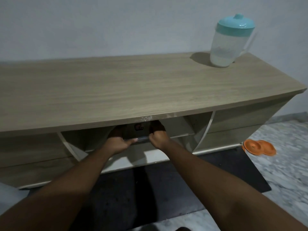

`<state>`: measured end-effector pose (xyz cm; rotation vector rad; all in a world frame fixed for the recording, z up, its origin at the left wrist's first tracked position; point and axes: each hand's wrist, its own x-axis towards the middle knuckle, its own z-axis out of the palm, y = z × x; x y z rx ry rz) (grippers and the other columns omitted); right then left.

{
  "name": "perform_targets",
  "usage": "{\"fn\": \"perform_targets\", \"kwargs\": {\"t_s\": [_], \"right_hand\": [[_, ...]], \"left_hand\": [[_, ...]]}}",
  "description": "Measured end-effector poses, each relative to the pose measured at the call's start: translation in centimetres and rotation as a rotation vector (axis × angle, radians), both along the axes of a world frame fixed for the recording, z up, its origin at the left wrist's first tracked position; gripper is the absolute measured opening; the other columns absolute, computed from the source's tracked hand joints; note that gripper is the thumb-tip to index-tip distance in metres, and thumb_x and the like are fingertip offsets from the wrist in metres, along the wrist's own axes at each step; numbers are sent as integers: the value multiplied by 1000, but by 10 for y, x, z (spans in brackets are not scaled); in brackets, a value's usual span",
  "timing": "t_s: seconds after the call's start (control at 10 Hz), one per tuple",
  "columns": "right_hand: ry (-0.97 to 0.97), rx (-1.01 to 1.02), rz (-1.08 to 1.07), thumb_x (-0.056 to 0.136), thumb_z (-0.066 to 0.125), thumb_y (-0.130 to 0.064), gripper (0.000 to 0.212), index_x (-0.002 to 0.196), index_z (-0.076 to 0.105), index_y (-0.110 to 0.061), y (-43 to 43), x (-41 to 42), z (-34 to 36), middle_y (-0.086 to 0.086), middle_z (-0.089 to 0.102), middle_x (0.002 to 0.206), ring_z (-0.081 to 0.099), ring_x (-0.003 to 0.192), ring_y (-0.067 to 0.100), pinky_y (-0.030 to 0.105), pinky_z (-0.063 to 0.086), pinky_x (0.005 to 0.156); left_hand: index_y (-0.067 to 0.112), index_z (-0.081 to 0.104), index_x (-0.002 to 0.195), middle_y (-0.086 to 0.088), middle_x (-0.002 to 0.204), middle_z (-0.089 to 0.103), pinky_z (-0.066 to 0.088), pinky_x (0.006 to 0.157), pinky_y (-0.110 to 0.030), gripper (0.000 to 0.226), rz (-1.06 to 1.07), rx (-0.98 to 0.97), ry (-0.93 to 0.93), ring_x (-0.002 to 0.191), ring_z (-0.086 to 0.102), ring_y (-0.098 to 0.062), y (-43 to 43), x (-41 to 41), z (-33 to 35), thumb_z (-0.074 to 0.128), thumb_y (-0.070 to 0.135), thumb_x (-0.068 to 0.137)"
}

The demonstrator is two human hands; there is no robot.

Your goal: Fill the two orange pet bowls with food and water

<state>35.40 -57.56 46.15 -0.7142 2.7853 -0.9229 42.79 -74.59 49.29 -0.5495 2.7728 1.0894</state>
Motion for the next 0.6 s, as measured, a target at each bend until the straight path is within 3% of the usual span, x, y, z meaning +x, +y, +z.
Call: {"fn": "perform_targets", "kwargs": {"t_s": [0.1,0.2,0.3,0.4,0.5,0.6], "right_hand": [[23,32,30,73,21,-36,73,110,58,14,-2,-4,3,34,56,117,52,110,45,39,35,94],[78,44,37,71,20,-36,75,106,59,19,-4,-3,-5,39,59,109,57,102,50,41,31,93],[12,54,39,73,28,-28,61,93,62,20,-5,-6,-13,39,62,94,62,86,53,41,34,85],[137,69,50,73,35,-22,45,76,64,12,-5,-3,-13,31,64,75,65,65,43,36,32,72],[277,93,81,71,36,-22,37,65,65,0,-8,-18,-12,20,64,64,63,52,33,32,40,65],[302,107,50,74,36,-23,40,77,68,2,-7,-15,-26,24,67,75,67,63,37,30,51,60]], "left_hand": [[16,57,139,-10,143,57,39,89,-20,63,-11,5,-142,128,55,-26,-1,-4,6,69,50,88],[17,56,140,-8,144,56,40,98,-21,67,-13,4,-155,130,54,-25,-5,-5,3,72,52,85],[15,58,138,-5,139,59,38,90,-16,62,-30,-5,-91,127,57,-23,-4,-5,9,76,42,85],[15,59,137,-8,140,59,40,96,-20,59,-33,29,-128,128,55,-23,-5,-8,5,75,42,86],[15,58,137,-10,143,56,39,101,-24,57,-22,39,-211,131,52,-25,-9,-15,5,69,45,90],[17,60,137,-12,148,52,39,107,-28,74,-17,26,-324,134,50,-27,-7,-10,3,58,69,85]]}}
